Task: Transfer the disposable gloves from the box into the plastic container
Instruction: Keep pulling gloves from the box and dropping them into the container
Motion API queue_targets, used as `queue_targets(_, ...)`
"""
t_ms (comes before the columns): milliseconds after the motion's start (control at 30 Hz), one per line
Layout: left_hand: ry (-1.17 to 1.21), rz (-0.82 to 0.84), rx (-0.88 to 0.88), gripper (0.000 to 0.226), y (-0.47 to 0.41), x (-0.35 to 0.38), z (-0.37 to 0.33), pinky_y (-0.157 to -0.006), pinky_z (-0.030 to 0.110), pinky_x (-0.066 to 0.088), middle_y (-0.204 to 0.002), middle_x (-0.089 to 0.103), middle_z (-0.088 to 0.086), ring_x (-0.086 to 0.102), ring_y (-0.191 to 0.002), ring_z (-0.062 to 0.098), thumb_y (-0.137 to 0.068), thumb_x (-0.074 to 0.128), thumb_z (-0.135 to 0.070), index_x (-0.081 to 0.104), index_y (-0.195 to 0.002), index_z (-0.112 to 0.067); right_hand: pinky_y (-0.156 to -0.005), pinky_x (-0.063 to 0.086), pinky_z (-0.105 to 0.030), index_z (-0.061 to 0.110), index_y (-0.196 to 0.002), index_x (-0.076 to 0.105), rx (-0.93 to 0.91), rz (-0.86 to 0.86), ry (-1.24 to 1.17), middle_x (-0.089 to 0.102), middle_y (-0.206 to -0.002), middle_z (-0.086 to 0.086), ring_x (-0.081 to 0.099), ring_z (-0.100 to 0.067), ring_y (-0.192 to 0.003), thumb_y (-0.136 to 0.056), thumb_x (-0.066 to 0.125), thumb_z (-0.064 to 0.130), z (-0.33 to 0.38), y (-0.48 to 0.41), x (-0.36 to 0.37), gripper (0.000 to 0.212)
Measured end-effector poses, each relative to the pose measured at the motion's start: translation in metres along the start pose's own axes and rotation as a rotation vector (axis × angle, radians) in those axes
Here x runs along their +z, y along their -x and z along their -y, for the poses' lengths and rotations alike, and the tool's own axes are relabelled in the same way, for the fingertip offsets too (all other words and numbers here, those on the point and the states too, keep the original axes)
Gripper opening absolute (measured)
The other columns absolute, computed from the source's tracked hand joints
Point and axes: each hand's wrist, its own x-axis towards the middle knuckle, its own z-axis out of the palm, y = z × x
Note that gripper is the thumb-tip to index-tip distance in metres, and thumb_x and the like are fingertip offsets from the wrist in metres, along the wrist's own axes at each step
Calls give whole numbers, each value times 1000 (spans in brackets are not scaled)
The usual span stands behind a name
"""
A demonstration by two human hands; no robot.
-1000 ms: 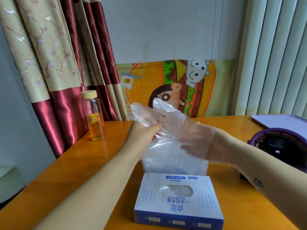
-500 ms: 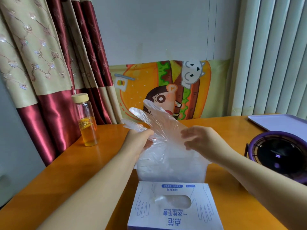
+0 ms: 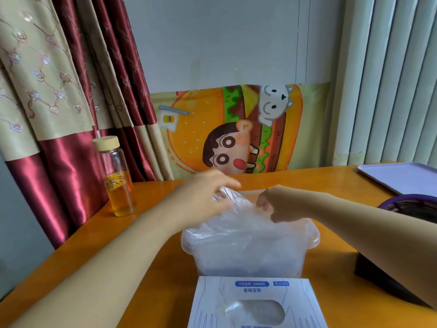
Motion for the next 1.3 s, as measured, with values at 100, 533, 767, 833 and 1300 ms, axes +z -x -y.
queue_targets(100,-155,481,-83,47,-16,21,0,-107,32,38,-142,47,-12,43,-129,10,-89,61,-44,53,-134,-33,-92,50,-29,13,-135,50,9,34,130,59,-124,-6,57,-23,-108,-89,59,9,2,-5,4,48)
queue_targets(533,-390,863,-243,53,-44,77,20,-105,33,36,-153,34,0,39,-133,25,-98,49,-22,33,-149,-29,-95,41,-34,22,-126,57,-147,-191,494,48,-126,-3,42,-22,-114,-87,65,33,7,-3,-1,41)
queue_targets(767,-299,874,-276,60,-39,86,26,-92,28,45,-147,40,-1,48,-123,22,-94,49,-7,35,-147,-32,-103,42,-33,4,-132,51,-62,386,285,58,-125,-7,53,-25,-115,-84,66,44,11,-16,22,64)
queue_targets(833,-316,922,-249,61,-39,88,28,-100,31,44,-154,32,-1,43,-130,25,-95,42,-2,32,-149,-30,-100,43,-34,0,-121,57,-43,463,330,59,-102,-6,53,-23,-98,-87,64,40,9,-18,28,53)
queue_targets(1300,-238,719,-167,43,-28,48,29,-60,36,33,-62,32,2,32,-61,21,-99,45,-32,41,-60,-13,-109,14,-48,19,-131,50,55,345,690,37,-148,-8,14,-29,-141,-95,52,32,8,-19,34,38)
